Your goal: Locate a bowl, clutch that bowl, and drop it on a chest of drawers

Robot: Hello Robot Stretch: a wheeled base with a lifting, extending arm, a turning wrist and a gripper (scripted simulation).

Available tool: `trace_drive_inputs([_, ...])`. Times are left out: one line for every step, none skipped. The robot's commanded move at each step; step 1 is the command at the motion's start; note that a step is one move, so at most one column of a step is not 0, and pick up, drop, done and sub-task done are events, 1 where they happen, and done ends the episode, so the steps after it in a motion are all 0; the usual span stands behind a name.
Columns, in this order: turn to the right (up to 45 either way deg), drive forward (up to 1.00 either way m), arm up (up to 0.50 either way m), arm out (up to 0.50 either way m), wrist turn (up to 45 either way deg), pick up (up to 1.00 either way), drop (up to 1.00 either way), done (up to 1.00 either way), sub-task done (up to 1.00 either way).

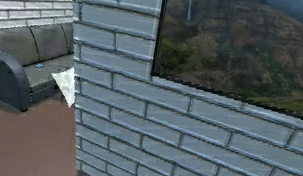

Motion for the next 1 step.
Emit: trace_drive_inputs([0.0,0.0,0.0,0.0,0.0,0.0,1.0,0.0,0.0])
